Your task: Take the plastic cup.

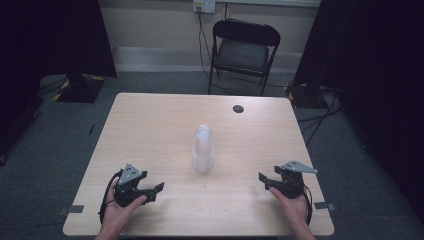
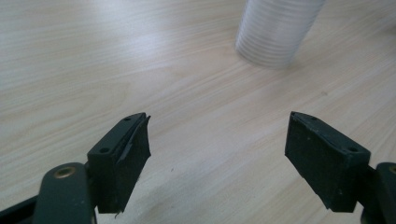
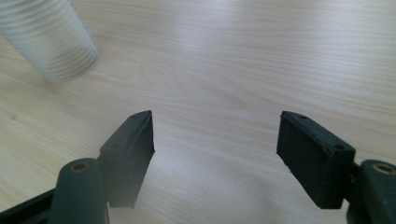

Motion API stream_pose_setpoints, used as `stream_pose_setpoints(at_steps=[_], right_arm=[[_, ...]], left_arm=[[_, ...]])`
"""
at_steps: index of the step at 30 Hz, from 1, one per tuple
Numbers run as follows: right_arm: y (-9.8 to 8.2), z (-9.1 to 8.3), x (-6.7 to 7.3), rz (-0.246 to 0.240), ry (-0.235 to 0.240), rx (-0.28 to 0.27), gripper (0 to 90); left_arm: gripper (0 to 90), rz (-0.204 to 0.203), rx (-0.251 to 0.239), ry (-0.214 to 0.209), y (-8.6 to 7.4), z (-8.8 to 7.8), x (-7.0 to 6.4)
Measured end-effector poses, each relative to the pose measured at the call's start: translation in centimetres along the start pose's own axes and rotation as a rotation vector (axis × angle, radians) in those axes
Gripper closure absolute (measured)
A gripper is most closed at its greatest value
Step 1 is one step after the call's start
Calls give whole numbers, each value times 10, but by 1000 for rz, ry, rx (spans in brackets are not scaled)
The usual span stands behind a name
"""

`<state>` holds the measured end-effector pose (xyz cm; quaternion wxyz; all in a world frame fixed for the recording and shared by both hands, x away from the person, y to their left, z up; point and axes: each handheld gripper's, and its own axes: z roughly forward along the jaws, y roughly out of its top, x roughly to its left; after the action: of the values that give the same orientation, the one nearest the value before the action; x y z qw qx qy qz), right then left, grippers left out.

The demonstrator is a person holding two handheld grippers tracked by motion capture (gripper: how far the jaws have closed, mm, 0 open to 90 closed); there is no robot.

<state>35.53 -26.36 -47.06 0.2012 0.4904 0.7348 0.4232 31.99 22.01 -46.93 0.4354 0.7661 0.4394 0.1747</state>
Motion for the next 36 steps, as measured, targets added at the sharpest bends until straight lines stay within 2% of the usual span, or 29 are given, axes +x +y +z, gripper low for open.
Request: stream_pose_setpoints(at_steps=[4,7,12,16,21,25,28,30,32,34,36], right_arm=[[1,1,2,3,17,-6,269],[2,-1,6,11,23,-14,306],[6,0,15,-28,52,-23,329],[6,-1,20,-47,103,-18,333],[12,-4,30,-83,142,-40,332],[17,-6,36,-64,225,-75,351],[23,-8,40,-85,233,-96,349],[27,-7,42,-91,243,-92,347],[30,-5,46,-121,232,-91,347],[34,-4,49,-132,242,-89,358],[38,-3,52,-149,229,-101,380]], left_arm=[[207,29,11,-4,1,0,0],[201,21,13,-11,1,2,0],[195,24,18,-16,2,3,-1],[195,34,16,-17,2,3,-4],[196,36,18,-15,0,0,-6],[190,27,29,-29,-1,-1,-6],[190,27,23,-31,0,-2,-6],[190,26,23,-30,0,-1,-5],[190,22,25,-30,0,-1,-5],[190,22,29,-30,0,-1,-6],[190,21,28,-32,0,-1,-6]])
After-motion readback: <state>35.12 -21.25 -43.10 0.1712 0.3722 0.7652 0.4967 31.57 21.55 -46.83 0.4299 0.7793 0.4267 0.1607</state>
